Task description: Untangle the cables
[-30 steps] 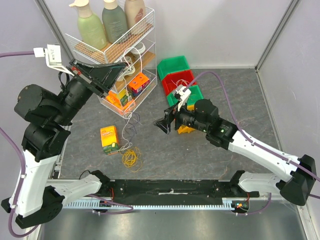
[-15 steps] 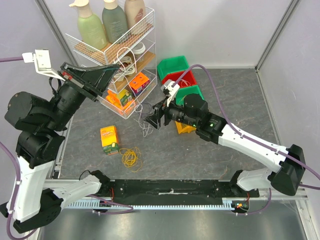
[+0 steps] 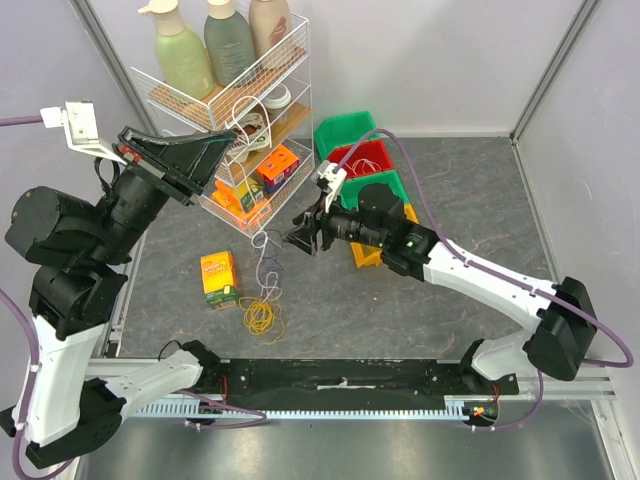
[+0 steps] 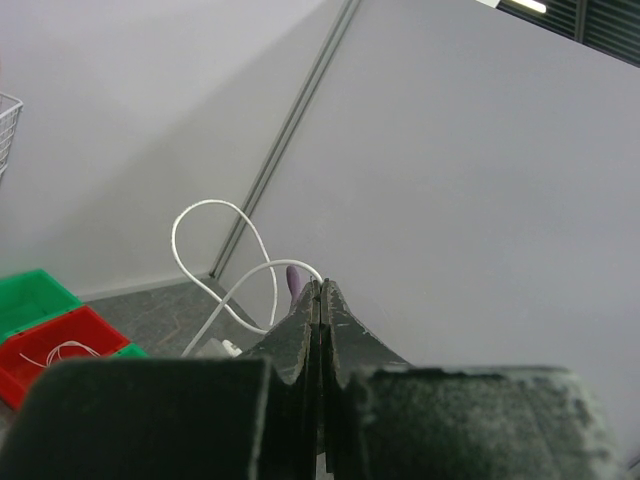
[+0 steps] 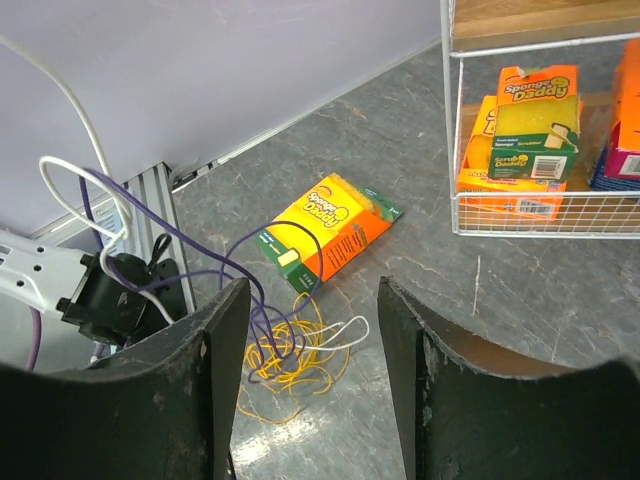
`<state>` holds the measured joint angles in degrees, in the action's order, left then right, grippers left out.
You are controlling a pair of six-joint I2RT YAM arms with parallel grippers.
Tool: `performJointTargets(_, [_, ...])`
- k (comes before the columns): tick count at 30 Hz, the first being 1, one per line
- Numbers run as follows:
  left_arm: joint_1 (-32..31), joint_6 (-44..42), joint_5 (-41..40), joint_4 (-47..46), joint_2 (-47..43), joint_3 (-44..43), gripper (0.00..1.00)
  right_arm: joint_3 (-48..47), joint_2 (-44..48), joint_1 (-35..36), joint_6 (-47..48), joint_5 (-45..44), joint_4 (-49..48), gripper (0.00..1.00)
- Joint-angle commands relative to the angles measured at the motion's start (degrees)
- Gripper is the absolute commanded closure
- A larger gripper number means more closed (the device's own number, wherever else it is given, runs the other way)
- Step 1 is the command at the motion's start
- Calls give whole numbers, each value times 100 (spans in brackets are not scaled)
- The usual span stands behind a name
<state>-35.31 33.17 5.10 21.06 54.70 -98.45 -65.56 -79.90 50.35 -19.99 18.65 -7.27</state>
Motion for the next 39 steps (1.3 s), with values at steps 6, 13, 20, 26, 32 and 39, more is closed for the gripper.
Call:
performJointTargets(6, [24, 67, 70, -49, -144, 81, 98, -536, -579, 151, -242, 235, -864, 39])
performJointTargets(13, [24, 14, -9, 39, -170, 98, 98, -642, -659, 204, -260, 217, -917, 40])
performJointTargets(20, [24, -100, -228, 21, -257, 501, 98, -844, -378, 204, -23, -598, -189, 87])
performJointTargets(26, [24, -4, -975, 512, -618, 2459, 98, -1493, 9, 204, 469, -1626, 1242, 100])
performJointTargets(32, [24, 690, -1450, 988, -960, 4604, 98, -2074, 150, 195, 935, -2409, 1991, 100])
performJointTargets(39, [16, 1437, -1697, 1128, -988, 6056, 98, -3190, 281, 204, 1190, -2621, 2511, 100])
